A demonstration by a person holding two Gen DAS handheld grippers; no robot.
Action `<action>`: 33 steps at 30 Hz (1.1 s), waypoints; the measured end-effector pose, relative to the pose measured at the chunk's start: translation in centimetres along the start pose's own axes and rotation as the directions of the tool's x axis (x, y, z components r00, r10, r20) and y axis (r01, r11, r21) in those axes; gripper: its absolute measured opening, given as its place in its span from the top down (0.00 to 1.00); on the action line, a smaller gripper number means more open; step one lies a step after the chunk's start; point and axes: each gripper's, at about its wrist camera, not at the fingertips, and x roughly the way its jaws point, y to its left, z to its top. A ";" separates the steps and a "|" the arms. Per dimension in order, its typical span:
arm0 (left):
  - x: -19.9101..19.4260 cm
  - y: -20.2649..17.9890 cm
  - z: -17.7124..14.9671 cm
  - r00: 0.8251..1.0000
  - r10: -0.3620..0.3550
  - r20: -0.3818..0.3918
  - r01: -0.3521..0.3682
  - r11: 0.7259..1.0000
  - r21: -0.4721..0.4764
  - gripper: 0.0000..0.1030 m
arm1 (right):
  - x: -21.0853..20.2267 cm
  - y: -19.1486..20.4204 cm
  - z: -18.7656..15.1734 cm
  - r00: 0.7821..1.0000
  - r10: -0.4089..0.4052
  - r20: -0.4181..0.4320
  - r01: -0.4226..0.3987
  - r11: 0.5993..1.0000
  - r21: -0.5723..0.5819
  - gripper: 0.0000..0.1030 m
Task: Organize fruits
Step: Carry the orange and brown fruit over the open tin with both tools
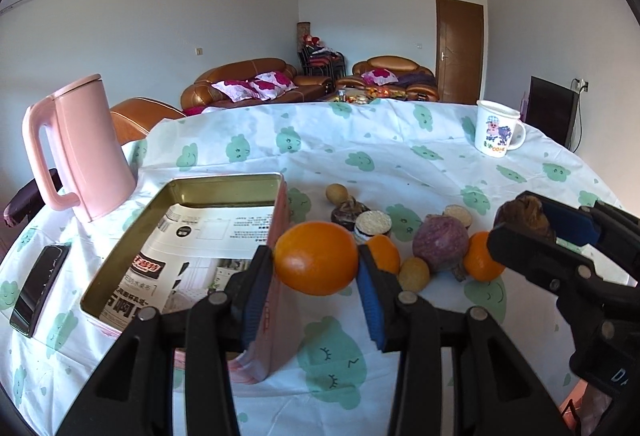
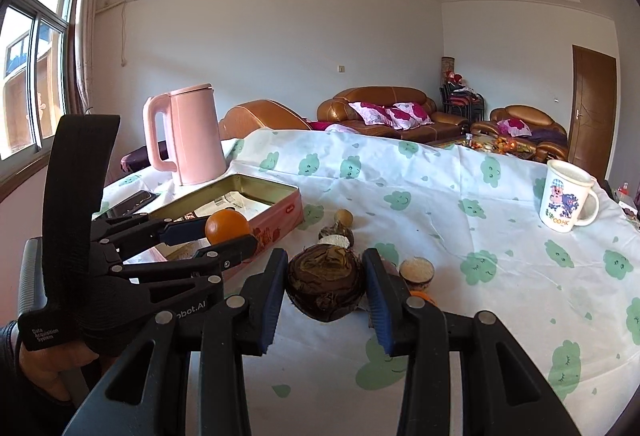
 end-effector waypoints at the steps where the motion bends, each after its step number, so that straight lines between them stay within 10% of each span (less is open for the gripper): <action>1: -0.1 0.4 0.1 1.000 0.006 0.004 -0.006 1.000 -0.002 0.58 | 0.2 0.2 0.4 1.000 0.002 0.002 -0.002 1.000 -0.008 0.61; 19: 1.2 8.2 2.4 0.988 0.149 0.029 -0.147 0.987 -0.059 0.58 | 6.8 3.7 7.9 0.994 0.106 -0.007 -0.106 0.992 -0.067 0.61; 33: 4.1 12.1 1.8 0.979 0.201 -0.029 -0.202 0.977 -0.074 0.58 | 14.3 7.3 7.0 0.979 0.151 -0.134 -0.161 0.984 -0.071 0.60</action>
